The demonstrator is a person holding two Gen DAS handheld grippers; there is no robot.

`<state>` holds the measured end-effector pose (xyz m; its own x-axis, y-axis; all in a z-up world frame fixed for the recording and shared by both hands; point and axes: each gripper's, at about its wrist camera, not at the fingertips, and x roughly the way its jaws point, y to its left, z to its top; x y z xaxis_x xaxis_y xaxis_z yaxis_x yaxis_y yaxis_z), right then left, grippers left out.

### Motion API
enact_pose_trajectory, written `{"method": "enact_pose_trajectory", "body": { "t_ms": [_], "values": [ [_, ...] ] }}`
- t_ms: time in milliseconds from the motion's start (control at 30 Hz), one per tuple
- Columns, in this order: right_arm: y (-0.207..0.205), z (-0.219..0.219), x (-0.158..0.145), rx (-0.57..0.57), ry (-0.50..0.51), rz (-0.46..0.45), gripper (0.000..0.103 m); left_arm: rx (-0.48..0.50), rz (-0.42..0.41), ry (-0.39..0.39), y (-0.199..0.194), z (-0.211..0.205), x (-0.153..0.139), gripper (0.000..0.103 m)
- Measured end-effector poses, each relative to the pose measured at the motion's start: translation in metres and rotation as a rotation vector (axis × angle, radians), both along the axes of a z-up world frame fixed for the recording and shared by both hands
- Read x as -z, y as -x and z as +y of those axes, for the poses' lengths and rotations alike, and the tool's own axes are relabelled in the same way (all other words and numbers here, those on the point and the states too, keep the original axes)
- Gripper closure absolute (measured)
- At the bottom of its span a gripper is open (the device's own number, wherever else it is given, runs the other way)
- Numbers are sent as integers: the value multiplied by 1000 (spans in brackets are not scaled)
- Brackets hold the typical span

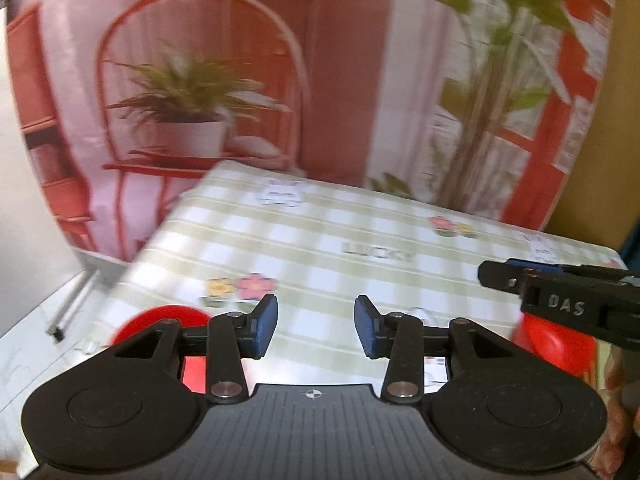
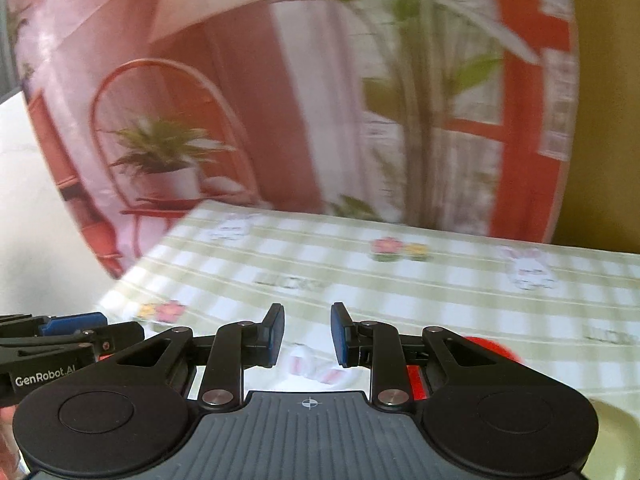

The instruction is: Organize plates and bowls

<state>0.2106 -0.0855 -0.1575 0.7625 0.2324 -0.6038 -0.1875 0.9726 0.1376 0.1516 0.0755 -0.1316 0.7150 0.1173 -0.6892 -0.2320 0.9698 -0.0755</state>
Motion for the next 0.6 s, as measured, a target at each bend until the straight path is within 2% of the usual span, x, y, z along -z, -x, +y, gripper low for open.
{"method": "enact_pose_trajectory", "body": {
  "t_ms": [133, 233, 600],
  "values": [
    [-9, 42, 5, -62, -14, 8, 78, -58, 4, -27, 10, 23, -2, 51],
    [-14, 71, 10, -104, -31, 23, 78, -115, 13, -26, 17, 44, 1, 50],
    [-28, 159, 34, -260, -16, 114, 78, -266, 34, 114, 43, 122, 22, 46]
  ]
}}
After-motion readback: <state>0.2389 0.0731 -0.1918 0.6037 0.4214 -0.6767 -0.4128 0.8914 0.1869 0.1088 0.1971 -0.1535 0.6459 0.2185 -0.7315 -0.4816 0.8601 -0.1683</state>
